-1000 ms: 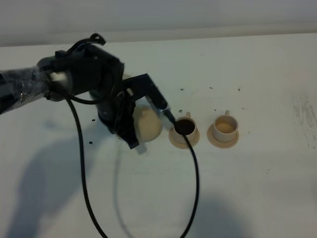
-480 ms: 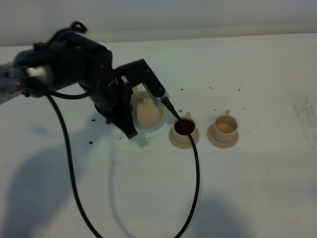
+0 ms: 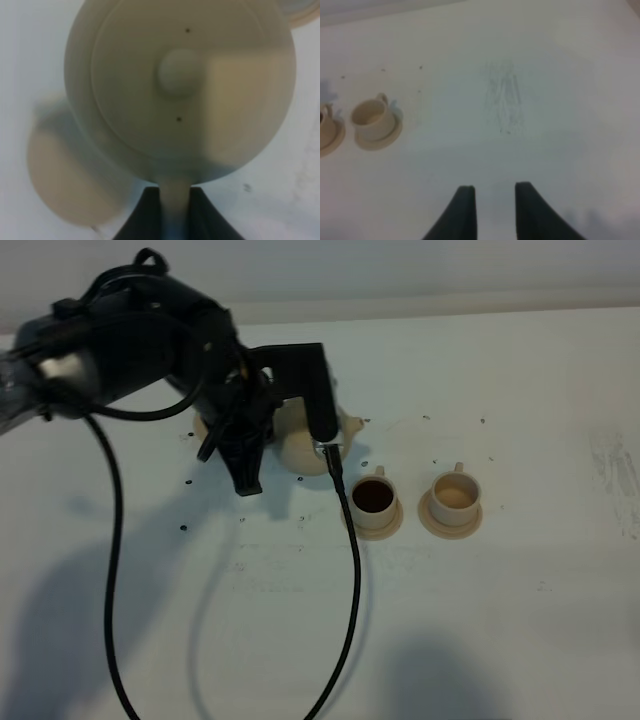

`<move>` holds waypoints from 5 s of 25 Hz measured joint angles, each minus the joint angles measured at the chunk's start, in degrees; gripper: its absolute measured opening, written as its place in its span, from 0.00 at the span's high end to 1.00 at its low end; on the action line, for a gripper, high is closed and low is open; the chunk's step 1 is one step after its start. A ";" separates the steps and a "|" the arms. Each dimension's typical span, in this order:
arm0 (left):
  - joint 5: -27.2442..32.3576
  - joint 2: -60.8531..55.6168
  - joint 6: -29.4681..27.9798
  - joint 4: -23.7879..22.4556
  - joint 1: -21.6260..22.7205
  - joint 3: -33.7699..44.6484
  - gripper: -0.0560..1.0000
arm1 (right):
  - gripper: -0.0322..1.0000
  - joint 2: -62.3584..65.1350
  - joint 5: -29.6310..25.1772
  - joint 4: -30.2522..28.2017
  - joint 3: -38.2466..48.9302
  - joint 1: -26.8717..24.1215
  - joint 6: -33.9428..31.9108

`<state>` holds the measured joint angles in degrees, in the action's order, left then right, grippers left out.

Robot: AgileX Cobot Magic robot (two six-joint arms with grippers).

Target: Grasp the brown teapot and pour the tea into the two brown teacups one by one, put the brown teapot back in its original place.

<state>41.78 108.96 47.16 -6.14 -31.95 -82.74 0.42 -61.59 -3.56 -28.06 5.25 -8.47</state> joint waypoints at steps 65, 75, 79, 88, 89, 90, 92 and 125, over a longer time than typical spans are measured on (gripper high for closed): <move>-0.24 18.14 39.26 -4.02 -7.72 -25.74 0.94 | 0.75 0.00 0.00 0.00 0.00 0.00 0.00; -0.29 18.14 42.97 -5.79 -8.75 -25.63 0.94 | 0.75 0.00 0.00 0.00 0.00 0.00 0.00; -0.29 18.14 44.25 -6.88 -8.81 -25.63 0.94 | 0.75 0.00 0.00 0.00 0.00 0.00 0.00; -0.78 18.14 46.00 -7.70 -10.17 -25.63 0.94 | 0.75 0.00 0.00 0.00 0.00 0.00 0.00; -0.78 18.14 46.05 -7.77 -10.42 -25.63 0.94 | 0.75 0.00 0.00 0.00 0.00 0.00 0.00; -0.78 18.14 46.06 -7.99 -10.65 -25.63 0.94 | 0.75 0.00 0.00 0.00 0.00 0.00 0.00; -0.72 18.08 46.69 -8.60 -10.95 -25.63 0.94 | 0.75 0.00 0.00 0.00 0.00 0.00 0.00; -2.03 15.78 53.49 -16.18 -13.30 -24.96 0.94 | 0.75 0.00 0.00 0.00 0.00 0.00 0.00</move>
<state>39.75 124.74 100.64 -22.32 -45.24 -107.69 0.42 -61.59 -3.56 -28.06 5.25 -8.47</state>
